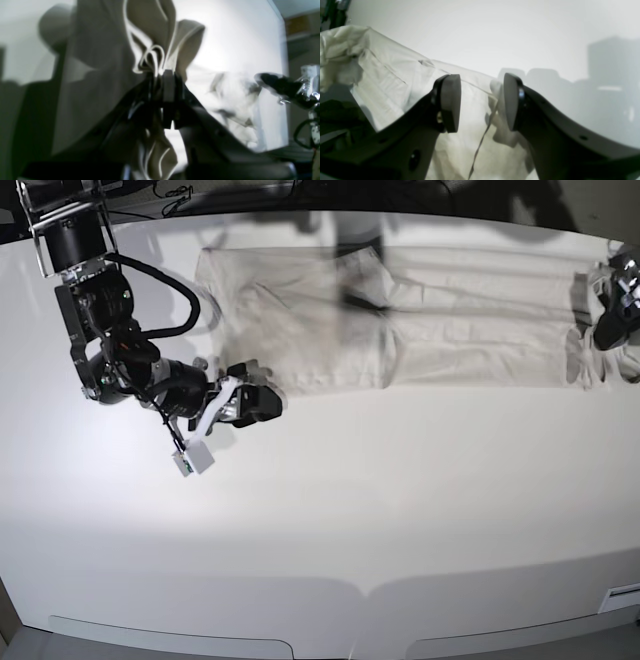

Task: Fold the T-shirt properly
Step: 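Grasp the strip's end with the left gripper and fold it inward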

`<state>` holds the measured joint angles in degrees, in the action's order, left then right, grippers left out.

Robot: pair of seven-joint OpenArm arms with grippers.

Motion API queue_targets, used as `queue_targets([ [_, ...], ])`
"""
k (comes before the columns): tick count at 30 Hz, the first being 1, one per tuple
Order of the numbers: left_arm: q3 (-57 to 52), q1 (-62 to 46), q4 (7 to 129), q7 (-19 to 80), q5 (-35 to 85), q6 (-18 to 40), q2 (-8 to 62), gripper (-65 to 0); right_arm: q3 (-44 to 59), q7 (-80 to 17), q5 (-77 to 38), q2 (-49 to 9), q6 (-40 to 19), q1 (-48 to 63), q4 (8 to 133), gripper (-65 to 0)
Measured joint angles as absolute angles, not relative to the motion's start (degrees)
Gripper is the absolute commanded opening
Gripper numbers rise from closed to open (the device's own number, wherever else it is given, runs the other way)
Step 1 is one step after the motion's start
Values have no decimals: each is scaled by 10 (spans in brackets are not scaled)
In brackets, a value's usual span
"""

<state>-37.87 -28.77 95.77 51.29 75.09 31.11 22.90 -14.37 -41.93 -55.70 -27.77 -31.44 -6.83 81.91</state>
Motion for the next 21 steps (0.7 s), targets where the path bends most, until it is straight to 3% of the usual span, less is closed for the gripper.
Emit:
queue_targets([
  [8,-221,-285,1029,475,655,293,153,-650,-144,-420,-557,-278,-310,-78,819,-366],
  [19,-94,-227,1029,445,521,235,136,-650,-144,-422,-557,-294,-310,-77,818,-366],
  [20,-91,-225,1029,447,521,235,136,-638,-144,-422,-556,-296,-309,-77,818,-366],
  [21,-90,-220,1029,449,521,235,136,-540,-144,-423,-556,-298,-309,-76,818,-366],
])
